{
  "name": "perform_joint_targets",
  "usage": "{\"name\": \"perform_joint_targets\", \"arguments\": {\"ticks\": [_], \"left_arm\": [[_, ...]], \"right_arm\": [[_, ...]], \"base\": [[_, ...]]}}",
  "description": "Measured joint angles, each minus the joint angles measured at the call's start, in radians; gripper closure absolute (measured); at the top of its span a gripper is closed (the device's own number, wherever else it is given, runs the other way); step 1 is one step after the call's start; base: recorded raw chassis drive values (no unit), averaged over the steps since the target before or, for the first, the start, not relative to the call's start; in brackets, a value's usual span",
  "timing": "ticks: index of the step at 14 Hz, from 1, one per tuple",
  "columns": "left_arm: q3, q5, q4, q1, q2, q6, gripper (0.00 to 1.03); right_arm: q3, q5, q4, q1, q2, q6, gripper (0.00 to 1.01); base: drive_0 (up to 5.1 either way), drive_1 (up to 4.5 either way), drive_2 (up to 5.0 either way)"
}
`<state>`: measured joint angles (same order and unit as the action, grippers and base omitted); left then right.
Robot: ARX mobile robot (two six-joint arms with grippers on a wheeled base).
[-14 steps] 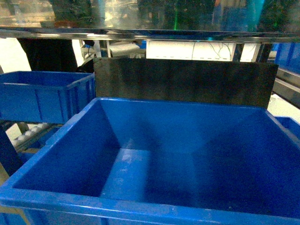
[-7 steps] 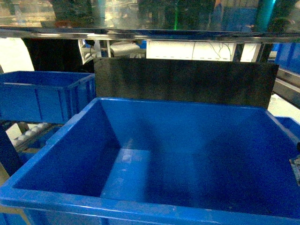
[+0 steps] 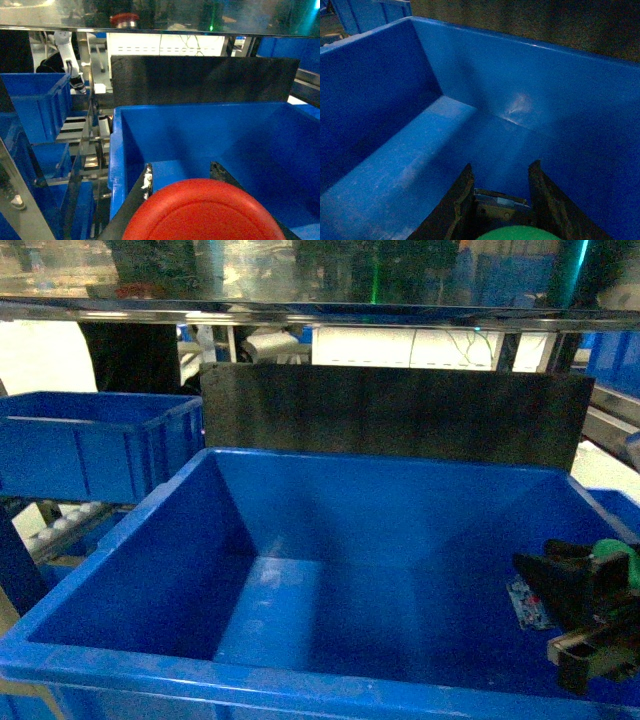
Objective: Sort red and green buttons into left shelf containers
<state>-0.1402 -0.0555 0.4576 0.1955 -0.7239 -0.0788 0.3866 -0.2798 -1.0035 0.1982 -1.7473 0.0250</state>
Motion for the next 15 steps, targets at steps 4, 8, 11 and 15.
{"name": "perform_joint_targets", "arguments": {"ticks": [4, 8, 11, 15], "left_arm": [[0.0, 0.0, 0.0, 0.0, 0.0, 0.0, 0.76], [0.0, 0.0, 0.0, 0.0, 0.0, 0.0, 0.76], [0.0, 0.0, 0.0, 0.0, 0.0, 0.0, 0.76], [0.0, 0.0, 0.0, 0.0, 0.0, 0.0, 0.76]], "right_arm": [[0.294, -0.036, 0.315, -0.01, -0.15, -0.058, 0.71], [0.301, -0.05, 0.29, -0.025, -0.162, -0.047, 0.32], [0.219, -0.001, 0.154, -0.047, -0.133, -0.035, 0.01], [0.062, 0.014, -0.009, -0.07, -0.026, -0.068, 0.03]], "base": [[0.0, 0.0, 0.0], [0.0, 0.0, 0.0], [0.0, 0.0, 0.0], [0.0, 0.0, 0.0]]}}
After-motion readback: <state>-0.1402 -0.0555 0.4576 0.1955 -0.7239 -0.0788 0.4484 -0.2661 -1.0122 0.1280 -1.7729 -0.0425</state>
